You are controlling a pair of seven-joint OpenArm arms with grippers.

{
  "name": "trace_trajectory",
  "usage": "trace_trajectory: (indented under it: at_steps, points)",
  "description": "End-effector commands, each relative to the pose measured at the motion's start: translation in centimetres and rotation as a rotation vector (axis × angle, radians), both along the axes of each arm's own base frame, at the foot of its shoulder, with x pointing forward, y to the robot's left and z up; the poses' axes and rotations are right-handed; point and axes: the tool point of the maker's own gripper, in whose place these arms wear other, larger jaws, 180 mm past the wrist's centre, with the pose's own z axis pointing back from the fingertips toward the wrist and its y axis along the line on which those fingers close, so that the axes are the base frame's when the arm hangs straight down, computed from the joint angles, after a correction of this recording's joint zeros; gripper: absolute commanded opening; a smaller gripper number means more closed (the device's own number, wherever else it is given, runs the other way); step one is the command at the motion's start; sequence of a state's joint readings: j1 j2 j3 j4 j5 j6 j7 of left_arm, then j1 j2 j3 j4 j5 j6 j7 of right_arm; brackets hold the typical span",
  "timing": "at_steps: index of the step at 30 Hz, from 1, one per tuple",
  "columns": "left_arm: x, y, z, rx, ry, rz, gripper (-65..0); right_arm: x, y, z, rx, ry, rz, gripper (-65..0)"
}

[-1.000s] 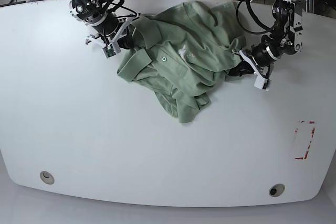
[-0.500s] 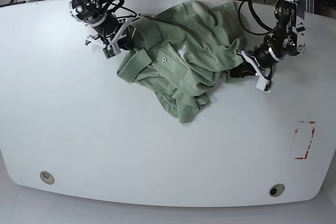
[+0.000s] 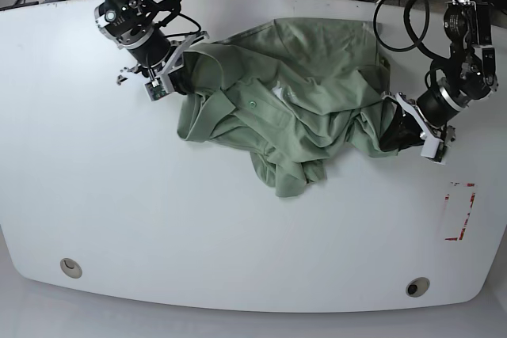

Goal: Layout the t-shirt on the table in an organized manner, then fold the t-shirt properly
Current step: 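Pull both grippers apart to stretch the shirt flat across the table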

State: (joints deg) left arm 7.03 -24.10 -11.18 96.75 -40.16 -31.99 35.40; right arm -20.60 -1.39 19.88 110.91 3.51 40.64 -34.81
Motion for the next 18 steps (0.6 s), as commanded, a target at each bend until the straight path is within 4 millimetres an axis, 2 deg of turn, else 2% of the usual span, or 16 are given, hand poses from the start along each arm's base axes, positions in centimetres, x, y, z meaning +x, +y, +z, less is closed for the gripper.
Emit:
trace_trajectory:
  at_steps: [1,3,7,12,18]
  points:
    - [1.0,0.8,3.3,0.008,-0.1,0.006,-65.0,1.5,-1.8,1.6,-0.019,-0.055,-0.046,-65.0]
    - [1.1,1.5,4.4,0.037,-0.12,0.01,-65.0,2.3,-3.4,2.0,-0.044,-0.057,-0.084,-65.0]
    - [1.0,3.1,5.1,0.081,-0.111,0.042,-65.0,3.2,-6.5,3.0,-0.105,-0.069,-0.132,-64.8]
    - [1.4,4.9,6.8,0.122,-0.13,0.087,-65.0,4.3,-9.0,3.8,-0.17,-0.07,-0.139,-64.8]
    - [1.2,7.4,7.3,0.155,-0.122,0.154,-65.0,5.2,-11.8,4.5,-0.217,-0.081,-0.173,-64.8]
